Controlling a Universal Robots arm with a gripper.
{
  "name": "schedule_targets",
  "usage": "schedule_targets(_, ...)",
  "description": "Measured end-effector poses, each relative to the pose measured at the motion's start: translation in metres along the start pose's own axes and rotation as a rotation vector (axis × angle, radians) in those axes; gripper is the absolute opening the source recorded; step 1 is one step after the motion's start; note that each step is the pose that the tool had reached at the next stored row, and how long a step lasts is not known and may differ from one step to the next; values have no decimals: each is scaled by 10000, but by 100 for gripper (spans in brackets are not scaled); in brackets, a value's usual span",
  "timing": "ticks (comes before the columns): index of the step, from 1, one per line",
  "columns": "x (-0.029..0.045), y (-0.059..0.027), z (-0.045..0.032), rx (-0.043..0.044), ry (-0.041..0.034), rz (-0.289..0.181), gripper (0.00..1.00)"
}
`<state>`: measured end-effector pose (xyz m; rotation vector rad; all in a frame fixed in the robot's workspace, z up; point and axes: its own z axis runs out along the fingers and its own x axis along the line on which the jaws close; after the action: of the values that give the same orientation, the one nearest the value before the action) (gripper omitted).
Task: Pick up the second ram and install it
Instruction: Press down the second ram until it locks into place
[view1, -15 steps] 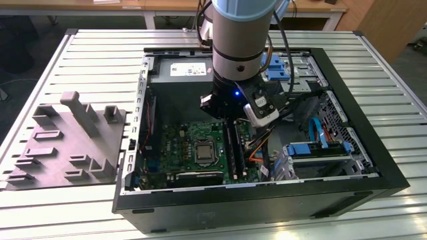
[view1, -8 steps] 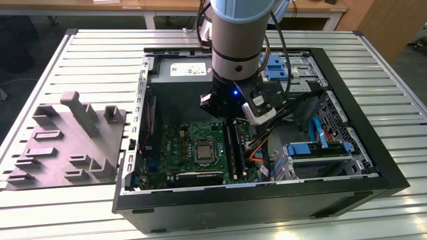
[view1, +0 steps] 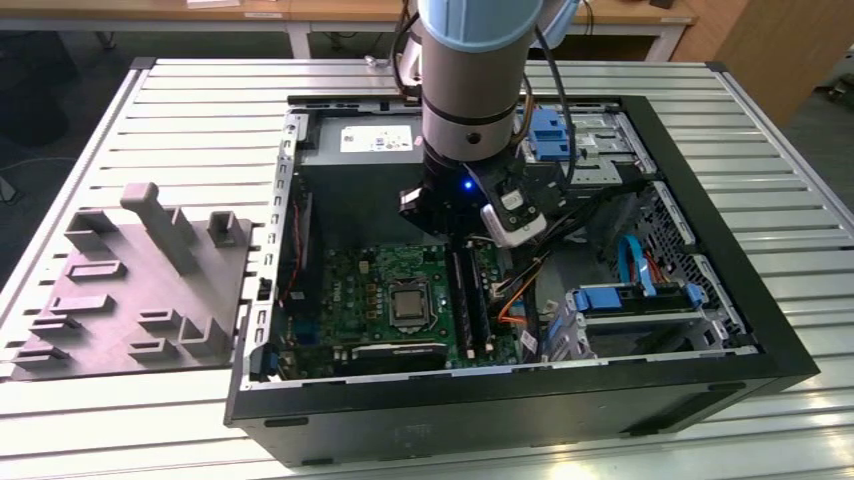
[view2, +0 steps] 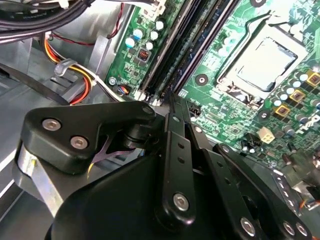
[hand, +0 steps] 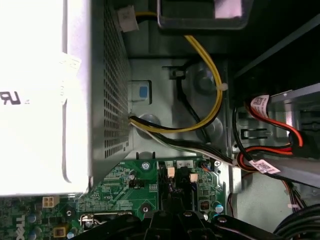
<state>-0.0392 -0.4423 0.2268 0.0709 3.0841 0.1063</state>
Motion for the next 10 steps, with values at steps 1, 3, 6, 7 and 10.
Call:
schedule_targets(1,1,7,12,61,-1,-4,10)
schedule_targets(3,1,15,18,114,-1,-8,10)
schedule_targets(6,2,20,30,116,-2,-7,10)
schedule_targets(7,2,20,39,116,-2,-7,10)
schedule_targets(10,3,20,40,119,-1,-8,10)
